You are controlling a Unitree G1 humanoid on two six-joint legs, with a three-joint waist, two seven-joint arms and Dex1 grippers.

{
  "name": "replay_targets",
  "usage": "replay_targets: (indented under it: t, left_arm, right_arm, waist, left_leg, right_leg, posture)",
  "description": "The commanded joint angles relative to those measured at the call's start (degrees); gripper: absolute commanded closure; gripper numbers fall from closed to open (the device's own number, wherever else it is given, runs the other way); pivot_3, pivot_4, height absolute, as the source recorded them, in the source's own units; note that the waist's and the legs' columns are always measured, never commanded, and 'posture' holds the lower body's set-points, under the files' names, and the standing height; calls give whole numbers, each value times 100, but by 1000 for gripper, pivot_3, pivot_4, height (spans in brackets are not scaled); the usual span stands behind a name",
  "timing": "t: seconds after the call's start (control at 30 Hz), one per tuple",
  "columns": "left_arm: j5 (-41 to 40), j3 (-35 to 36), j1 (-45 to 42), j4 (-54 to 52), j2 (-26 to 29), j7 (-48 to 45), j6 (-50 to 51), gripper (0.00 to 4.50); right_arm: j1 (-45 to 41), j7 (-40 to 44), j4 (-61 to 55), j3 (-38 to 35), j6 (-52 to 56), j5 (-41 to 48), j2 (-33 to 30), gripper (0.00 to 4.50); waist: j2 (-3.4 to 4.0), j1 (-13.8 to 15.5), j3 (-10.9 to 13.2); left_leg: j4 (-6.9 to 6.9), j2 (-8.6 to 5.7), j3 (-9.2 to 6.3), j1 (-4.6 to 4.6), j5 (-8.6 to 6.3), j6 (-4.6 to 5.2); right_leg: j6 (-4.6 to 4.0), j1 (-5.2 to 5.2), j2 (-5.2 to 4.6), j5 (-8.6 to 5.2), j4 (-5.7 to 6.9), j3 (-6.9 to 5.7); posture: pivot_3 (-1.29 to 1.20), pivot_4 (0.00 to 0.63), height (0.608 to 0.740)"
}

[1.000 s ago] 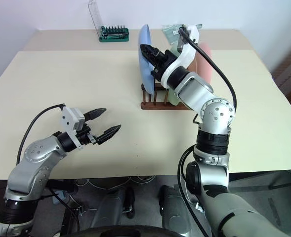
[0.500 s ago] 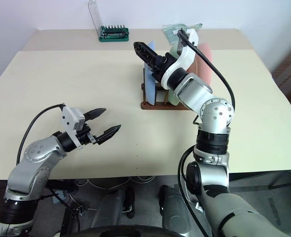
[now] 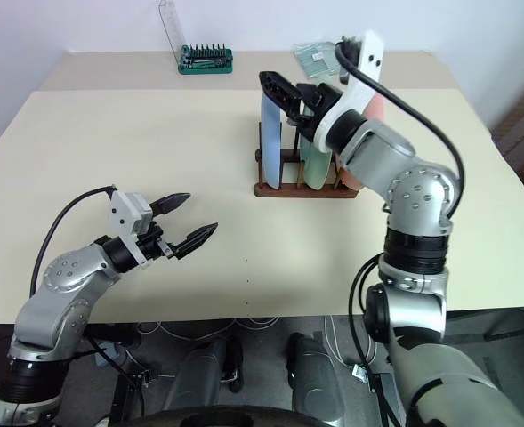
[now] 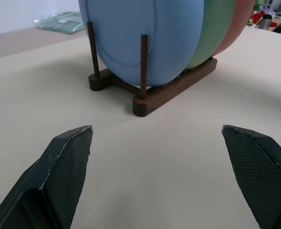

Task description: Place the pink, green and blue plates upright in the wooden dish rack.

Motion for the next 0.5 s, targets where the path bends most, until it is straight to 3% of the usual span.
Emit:
replay_targets:
  t: [0.03, 0.13, 0.27, 0.37, 0.5]
  left_arm:
    - [9, 113, -63, -4, 5, 9, -190, 0]
    - [68, 197, -38, 89, 43, 25, -285, 0]
    - [280, 431, 15, 471, 151, 119, -579, 0]
    - [332, 612, 100, 755, 243, 83, -746, 0]
    - [197, 990, 323, 1085, 338, 7, -837, 0]
  right_arm:
    - [-275, 961, -586, -275, -399, -77, -629, 49]
    - [57, 1978, -738, -571, -812, -228, -1302, 49]
    - [1757, 3678, -436, -1295, -1676, -987, -2487, 49]
    - [2953, 4529, -156, -1721, -2051, -1179, -2740, 49]
    - [3968, 4885, 292, -1903, -2471, -1668, -2747, 49]
  waist:
    - [0, 1, 0]
    - [-1, 7, 0]
    - [-9, 137, -4]
    - [-8, 143, -5]
    - [4, 99, -3]
  left_leg:
    - [0, 0, 0, -4, 0, 0]
    - [-1, 0, 0, -7, -2, 4]
    - [1, -6, -2, -3, -11, 18]
    - [4, -15, 3, 0, -16, 26]
    - [4, -11, 3, 8, -18, 25]
  right_leg:
    - [1, -5, 1, 0, 0, 0]
    - [7, -6, 5, -4, -1, 0]
    - [22, 9, -1, -14, -11, -6]
    - [23, 16, -12, -14, -22, -5]
    - [22, 18, -12, -14, -21, -1]
  posture:
    - [0, 150, 740]
    - [0, 150, 740]
    - [0, 150, 740]
    - [0, 150, 740]
    - [0, 150, 740]
